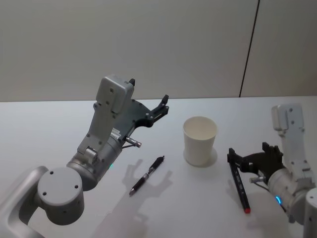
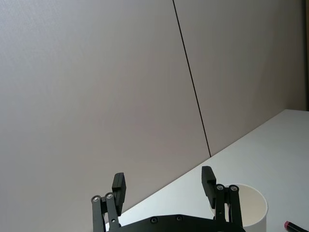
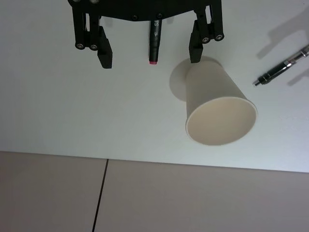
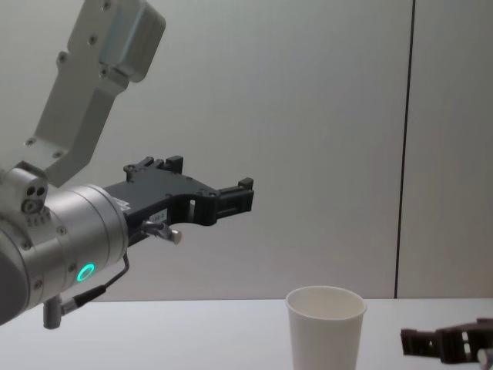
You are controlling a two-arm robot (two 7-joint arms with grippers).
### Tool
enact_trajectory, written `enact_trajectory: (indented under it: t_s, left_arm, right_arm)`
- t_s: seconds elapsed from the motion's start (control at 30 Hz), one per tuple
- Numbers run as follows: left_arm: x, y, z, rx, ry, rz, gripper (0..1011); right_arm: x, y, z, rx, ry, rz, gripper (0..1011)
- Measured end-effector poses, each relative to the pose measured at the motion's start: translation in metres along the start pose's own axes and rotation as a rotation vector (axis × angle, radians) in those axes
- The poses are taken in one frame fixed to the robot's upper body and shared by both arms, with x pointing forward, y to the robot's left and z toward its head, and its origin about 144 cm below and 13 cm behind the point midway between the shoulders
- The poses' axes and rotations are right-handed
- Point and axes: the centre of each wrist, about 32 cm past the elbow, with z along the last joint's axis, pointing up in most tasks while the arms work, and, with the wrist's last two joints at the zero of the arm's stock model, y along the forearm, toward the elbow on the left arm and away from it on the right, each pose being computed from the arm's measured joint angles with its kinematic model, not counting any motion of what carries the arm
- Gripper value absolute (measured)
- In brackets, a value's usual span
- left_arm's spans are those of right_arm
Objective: Place the pen into the pen holder.
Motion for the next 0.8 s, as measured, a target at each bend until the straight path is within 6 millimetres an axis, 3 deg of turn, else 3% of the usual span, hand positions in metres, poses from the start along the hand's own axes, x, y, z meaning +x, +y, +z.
enact_trajectory:
  t_s: [0.37, 0.8]
  left_arm:
    - [0.0, 0.0, 0.0, 0.0, 0.0, 0.0, 1003]
    - [0.0, 0.0, 0.0, 0.0, 0.0, 0.0, 1003]
  right_arm:
    - [-0.012, 0.0, -0.002, -0.081, -0.011, -0.048, 1002]
    - [-0.024, 0.014, -0.011, -0.191, -0.011, -0.099, 1002]
